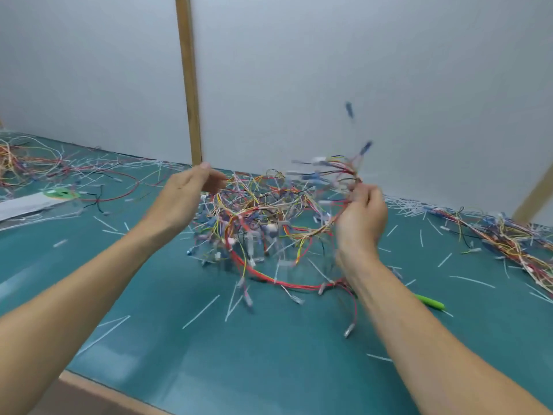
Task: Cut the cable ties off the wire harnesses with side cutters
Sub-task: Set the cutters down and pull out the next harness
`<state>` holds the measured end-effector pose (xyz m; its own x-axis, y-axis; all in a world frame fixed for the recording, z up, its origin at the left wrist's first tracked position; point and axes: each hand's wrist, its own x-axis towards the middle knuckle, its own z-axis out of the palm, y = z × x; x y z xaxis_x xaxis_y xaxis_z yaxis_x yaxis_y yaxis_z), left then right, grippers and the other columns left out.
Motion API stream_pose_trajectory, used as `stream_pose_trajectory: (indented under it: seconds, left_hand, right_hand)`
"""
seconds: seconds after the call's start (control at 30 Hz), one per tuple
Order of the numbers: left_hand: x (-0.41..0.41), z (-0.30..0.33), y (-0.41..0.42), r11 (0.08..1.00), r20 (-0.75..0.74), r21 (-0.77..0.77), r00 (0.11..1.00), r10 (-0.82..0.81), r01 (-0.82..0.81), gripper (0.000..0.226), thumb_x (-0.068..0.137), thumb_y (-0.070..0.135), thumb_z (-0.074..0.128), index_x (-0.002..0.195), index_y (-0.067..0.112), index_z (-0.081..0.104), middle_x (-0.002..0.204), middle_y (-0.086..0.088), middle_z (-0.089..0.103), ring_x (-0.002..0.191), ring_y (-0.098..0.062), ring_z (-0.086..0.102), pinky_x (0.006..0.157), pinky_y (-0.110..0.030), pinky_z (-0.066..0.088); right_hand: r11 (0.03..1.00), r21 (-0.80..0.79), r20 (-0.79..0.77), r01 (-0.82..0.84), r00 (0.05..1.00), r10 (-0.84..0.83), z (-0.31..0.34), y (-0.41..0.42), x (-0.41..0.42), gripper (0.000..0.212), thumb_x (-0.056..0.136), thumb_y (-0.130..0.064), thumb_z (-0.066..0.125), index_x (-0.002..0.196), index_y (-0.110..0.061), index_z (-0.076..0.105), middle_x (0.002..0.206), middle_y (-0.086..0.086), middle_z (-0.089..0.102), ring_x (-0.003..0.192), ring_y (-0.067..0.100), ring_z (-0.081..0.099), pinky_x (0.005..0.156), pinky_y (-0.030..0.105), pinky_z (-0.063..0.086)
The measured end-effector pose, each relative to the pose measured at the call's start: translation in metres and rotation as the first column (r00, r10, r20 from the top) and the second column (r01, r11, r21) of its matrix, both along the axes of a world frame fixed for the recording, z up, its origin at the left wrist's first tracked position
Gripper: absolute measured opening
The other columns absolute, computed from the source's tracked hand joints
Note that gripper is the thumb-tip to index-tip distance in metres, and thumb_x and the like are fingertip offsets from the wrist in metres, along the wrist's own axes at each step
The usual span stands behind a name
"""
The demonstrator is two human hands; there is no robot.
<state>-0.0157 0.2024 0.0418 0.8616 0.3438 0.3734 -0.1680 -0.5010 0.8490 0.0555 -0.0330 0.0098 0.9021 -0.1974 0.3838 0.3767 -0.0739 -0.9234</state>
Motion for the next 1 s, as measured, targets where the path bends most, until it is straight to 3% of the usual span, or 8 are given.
stream_pose_trajectory:
  seconds: [0.1, 0.2, 0.33, 0.67, 0.77, 0.83, 0.93, 1.0]
  left_hand:
    - [0.0, -0.002, -0.007, 0.983, -0.07, 0.143, 0.992, -0.109, 0.118, 0.024, 0.102, 0.034, 0.053, 0.111, 0.02, 0.071, 0.105, 0.012, 0.073, 0.095, 0.007, 0.065, 0.086, -0.008, 0.046]
    - [-0.001, 0.003, -0.017, 0.89, -0.205, 0.394, 0.966, -0.158, 0.229, 0.02, 0.092, 0.025, 0.068, 0.111, 0.025, 0.074, 0.106, 0.014, 0.074, 0.1, 0.0, 0.067, 0.096, -0.024, 0.051]
    - [0.002, 0.002, -0.043, 0.598, -0.262, 0.781, 0.964, 0.05, 0.181, 0.039, 0.081, 0.069, 0.064, 0.108, 0.04, 0.069, 0.092, 0.024, 0.068, 0.089, -0.007, 0.06, 0.074, -0.03, 0.047]
    - [0.003, -0.009, -0.023, 0.57, -0.303, 0.82, 0.889, 0.343, 0.06, 0.031, 0.094, 0.041, 0.052, 0.082, 0.016, 0.066, 0.077, -0.003, 0.067, 0.074, -0.029, 0.062, 0.06, -0.031, 0.042]
    - [-0.005, -0.012, -0.017, 0.652, -0.134, 0.738, 0.91, 0.391, -0.172, 0.027, 0.094, 0.038, 0.05, 0.078, 0.018, 0.056, 0.068, -0.002, 0.06, 0.07, -0.033, 0.056, 0.059, -0.034, 0.038]
    - [-0.011, -0.015, -0.016, 0.685, -0.023, 0.666, 0.909, 0.415, -0.296, 0.024, 0.096, 0.037, 0.05, 0.08, 0.019, 0.054, 0.069, -0.004, 0.06, 0.07, -0.036, 0.055, 0.059, -0.037, 0.036]
    - [-0.019, -0.021, -0.01, 0.662, -0.065, 0.688, 0.885, 0.462, -0.295, 0.024, 0.095, 0.034, 0.047, 0.082, 0.016, 0.055, 0.068, -0.006, 0.059, 0.07, -0.035, 0.054, 0.06, -0.038, 0.039]
    - [-0.023, -0.022, -0.002, 0.695, -0.158, 0.659, 0.851, 0.501, -0.287, 0.028, 0.094, 0.034, 0.047, 0.078, 0.014, 0.059, 0.064, -0.008, 0.064, 0.071, -0.035, 0.059, 0.064, -0.039, 0.047]
  right_hand:
    - [0.888, -0.316, -0.101, -0.335, 0.942, 0.319, -0.008, -0.004, -0.004, 0.028, 0.107, -0.014, 0.048, 0.085, -0.022, 0.065, 0.068, -0.012, 0.058, 0.063, 0.013, 0.054, 0.063, 0.036, 0.044]
    - [0.957, -0.102, -0.065, -0.272, 0.962, 0.266, 0.0, -0.009, -0.002, 0.028, 0.108, -0.014, 0.047, 0.084, -0.022, 0.06, 0.063, -0.014, 0.055, 0.056, 0.005, 0.049, 0.062, 0.032, 0.043]
    - [0.946, 0.097, -0.137, -0.309, 0.937, 0.32, 0.014, -0.019, 0.0, 0.029, 0.11, -0.015, 0.043, 0.086, -0.02, 0.058, 0.067, -0.005, 0.049, 0.041, -0.001, 0.041, 0.038, 0.016, 0.034]
    - [0.929, 0.275, -0.176, -0.248, 0.937, 0.302, 0.019, -0.055, 0.008, 0.028, 0.11, -0.013, 0.04, 0.09, -0.016, 0.06, 0.064, -0.007, 0.05, 0.037, 0.002, 0.027, 0.035, 0.016, 0.023]
    - [0.941, 0.337, -0.351, -0.016, 0.926, 0.141, 0.011, -0.057, 0.016, 0.029, 0.105, -0.008, 0.04, 0.085, -0.017, 0.059, 0.072, 0.0, 0.054, 0.039, 0.004, 0.035, 0.037, 0.019, 0.027]
    - [0.978, 0.194, -0.41, -0.074, 0.9, 0.15, -0.001, -0.046, 0.008, 0.025, 0.102, -0.005, 0.044, 0.088, -0.014, 0.061, 0.074, 0.004, 0.059, 0.041, 0.006, 0.041, 0.038, 0.021, 0.03]
    - [0.926, -0.053, -0.249, -0.373, 0.903, 0.349, -0.004, -0.035, -0.005, 0.027, 0.106, -0.01, 0.046, 0.084, -0.017, 0.059, 0.068, -0.003, 0.055, 0.043, 0.003, 0.043, 0.041, 0.018, 0.033]
    - [0.991, 0.121, -0.082, -0.056, 0.994, 0.066, 0.012, -0.045, 0.009, 0.03, 0.107, -0.012, 0.045, 0.08, -0.022, 0.055, 0.068, -0.007, 0.056, 0.05, 0.006, 0.05, 0.051, 0.024, 0.039]
